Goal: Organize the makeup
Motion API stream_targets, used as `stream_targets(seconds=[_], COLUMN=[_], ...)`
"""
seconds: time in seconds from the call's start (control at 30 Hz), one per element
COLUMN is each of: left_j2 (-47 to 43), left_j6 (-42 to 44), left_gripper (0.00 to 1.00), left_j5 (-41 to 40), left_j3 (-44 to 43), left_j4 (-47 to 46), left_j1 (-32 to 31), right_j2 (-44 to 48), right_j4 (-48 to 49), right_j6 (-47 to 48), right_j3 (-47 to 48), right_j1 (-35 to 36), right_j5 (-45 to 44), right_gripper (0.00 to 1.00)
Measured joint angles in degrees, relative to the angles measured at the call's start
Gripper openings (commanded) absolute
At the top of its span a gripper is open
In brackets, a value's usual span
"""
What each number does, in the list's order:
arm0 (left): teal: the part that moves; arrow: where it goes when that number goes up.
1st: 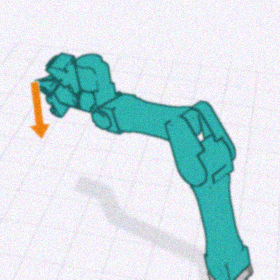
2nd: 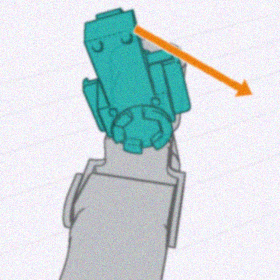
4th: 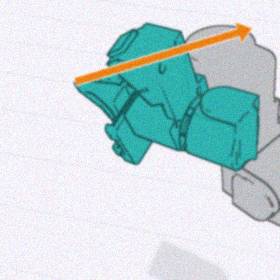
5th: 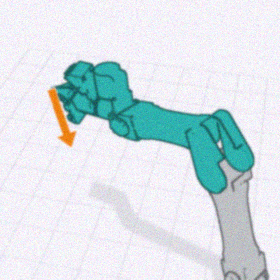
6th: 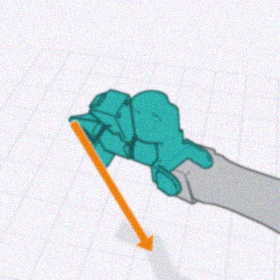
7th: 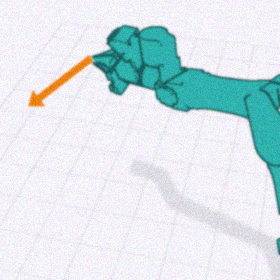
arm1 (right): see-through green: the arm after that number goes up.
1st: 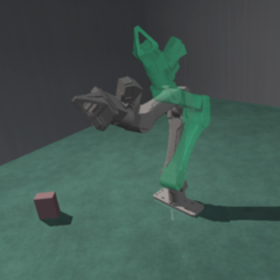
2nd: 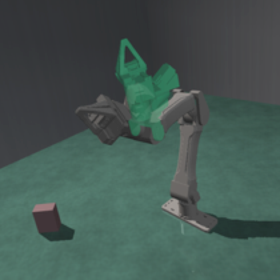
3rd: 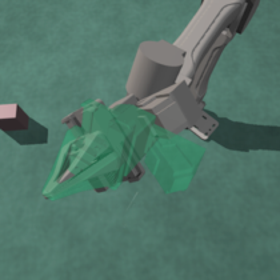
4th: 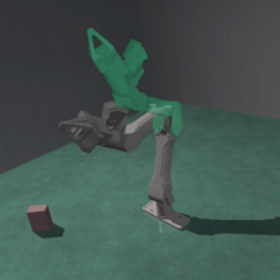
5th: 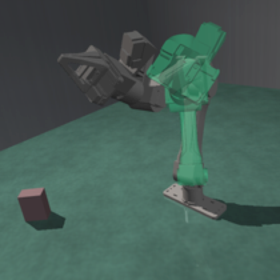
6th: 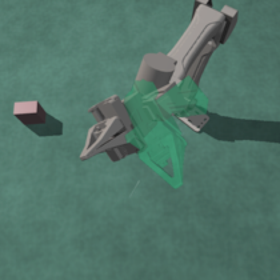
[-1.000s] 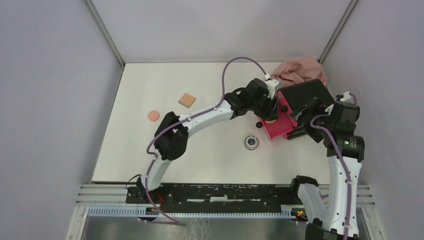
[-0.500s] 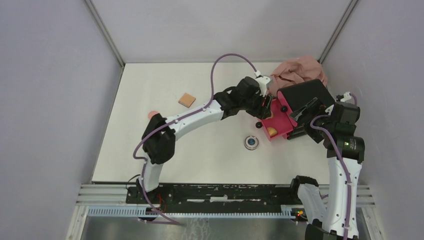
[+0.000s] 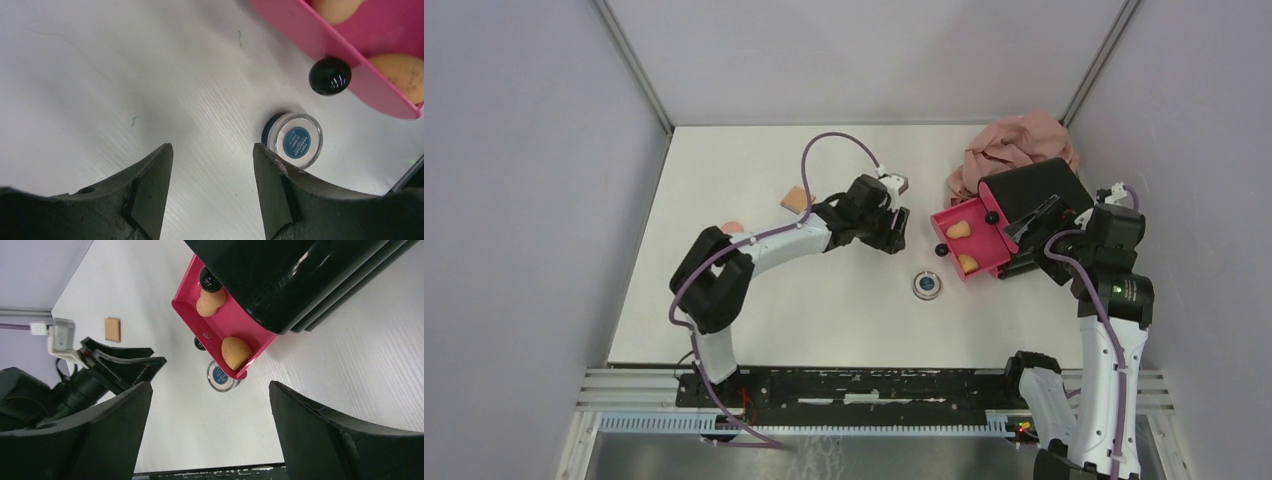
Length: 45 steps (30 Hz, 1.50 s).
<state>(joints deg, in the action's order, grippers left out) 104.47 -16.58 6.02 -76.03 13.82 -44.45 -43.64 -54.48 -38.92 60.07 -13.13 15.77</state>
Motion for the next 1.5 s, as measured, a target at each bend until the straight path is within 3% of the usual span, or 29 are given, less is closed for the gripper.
stream_targets(seconds=[0.2, 0.3, 0.53, 1.17, 1.5], left_j2=[1.9, 1.9, 4.5, 7.5, 8.5], left_j6=[5.1, 6.7, 8.1, 9.0, 14.0], left_gripper=[0.69, 0.76, 0.76, 0.76, 0.76], left_j5=[4.7, 7.9, 10.8, 10.6, 10.5], left_j3=[5.0, 6.6, 7.0, 7.0, 7.1], left_j4=[-9.8, -16.2, -25.3, -28.8, -30.0], left_j1=[-2.5, -3.0, -3.8, -5.8, -7.9], right_j2=[-0.3, -0.3, -0.8, -2.3, -1.8], right_j4=[0.0, 0.0, 0.7, 2.2, 2.5], right_j6=[0.0, 0.0, -0.3, -2.0, -2.3], right_j3=[0.0, 0.0, 0.0, 0.0, 0.2], right_j1=[0.0, 0.0, 0.0, 0.0, 0.0], right_j5=[0.1, 0.1, 0.6, 2.1, 2.2], right_gripper=[0.94, 0.94, 0.94, 0.93, 0.94])
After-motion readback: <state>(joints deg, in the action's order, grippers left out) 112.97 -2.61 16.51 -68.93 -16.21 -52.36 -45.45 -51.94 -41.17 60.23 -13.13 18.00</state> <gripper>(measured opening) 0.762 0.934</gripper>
